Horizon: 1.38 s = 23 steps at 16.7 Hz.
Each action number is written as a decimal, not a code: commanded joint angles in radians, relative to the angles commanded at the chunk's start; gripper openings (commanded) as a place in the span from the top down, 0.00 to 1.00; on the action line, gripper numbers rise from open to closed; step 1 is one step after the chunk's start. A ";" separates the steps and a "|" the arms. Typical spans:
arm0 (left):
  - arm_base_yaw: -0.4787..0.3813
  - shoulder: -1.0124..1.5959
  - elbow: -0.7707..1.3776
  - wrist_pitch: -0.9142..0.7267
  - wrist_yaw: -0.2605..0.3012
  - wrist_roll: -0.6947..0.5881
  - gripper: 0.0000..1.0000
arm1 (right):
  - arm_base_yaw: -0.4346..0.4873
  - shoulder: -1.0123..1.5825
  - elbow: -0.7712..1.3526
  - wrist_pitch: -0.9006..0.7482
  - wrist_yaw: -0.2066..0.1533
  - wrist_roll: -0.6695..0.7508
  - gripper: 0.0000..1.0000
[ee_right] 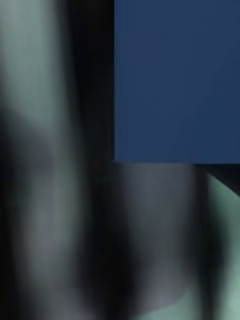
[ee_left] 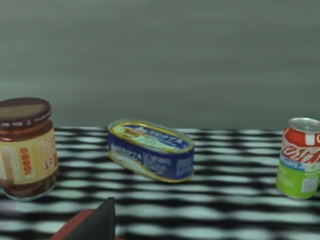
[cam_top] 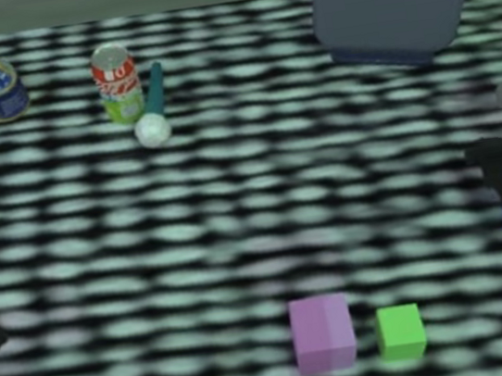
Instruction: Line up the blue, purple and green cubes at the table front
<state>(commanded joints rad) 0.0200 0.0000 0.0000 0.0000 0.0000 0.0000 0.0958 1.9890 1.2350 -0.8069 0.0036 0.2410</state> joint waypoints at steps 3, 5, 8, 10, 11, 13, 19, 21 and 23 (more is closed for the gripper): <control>0.000 0.000 0.000 0.000 0.000 0.000 0.00 | 0.002 -0.033 0.055 -0.095 0.000 0.001 1.00; 0.000 0.000 0.000 0.000 0.000 0.000 0.00 | 0.004 -0.063 0.099 -0.175 -0.001 0.000 1.00; 0.000 0.000 0.000 0.000 0.000 0.000 0.00 | 0.007 -0.098 0.140 -0.240 0.000 -0.003 1.00; 0.000 0.000 0.000 0.000 0.000 0.000 0.00 | 0.007 -0.099 0.141 -0.241 0.000 -0.003 1.00; 0.000 0.000 0.000 0.000 0.000 0.000 0.00 | 0.007 -0.099 0.141 -0.241 0.000 -0.003 1.00; 0.000 0.000 0.000 0.000 0.000 0.000 0.00 | 0.004 -0.094 0.141 -0.240 -0.001 0.001 1.00; 0.000 0.000 0.000 0.000 0.000 0.000 0.00 | 0.230 0.030 0.333 -0.327 0.001 0.211 1.00; 0.000 0.000 0.000 0.000 0.000 0.000 0.00 | 0.376 0.092 0.434 -0.373 0.002 0.330 1.00; 0.000 0.000 0.000 0.000 0.000 0.000 0.00 | 0.539 0.156 0.540 -0.420 0.003 0.458 1.00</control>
<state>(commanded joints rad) 0.0200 0.0000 0.0000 0.0000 0.0000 0.0000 0.6344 2.1445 1.7747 -1.2267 0.0065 0.6995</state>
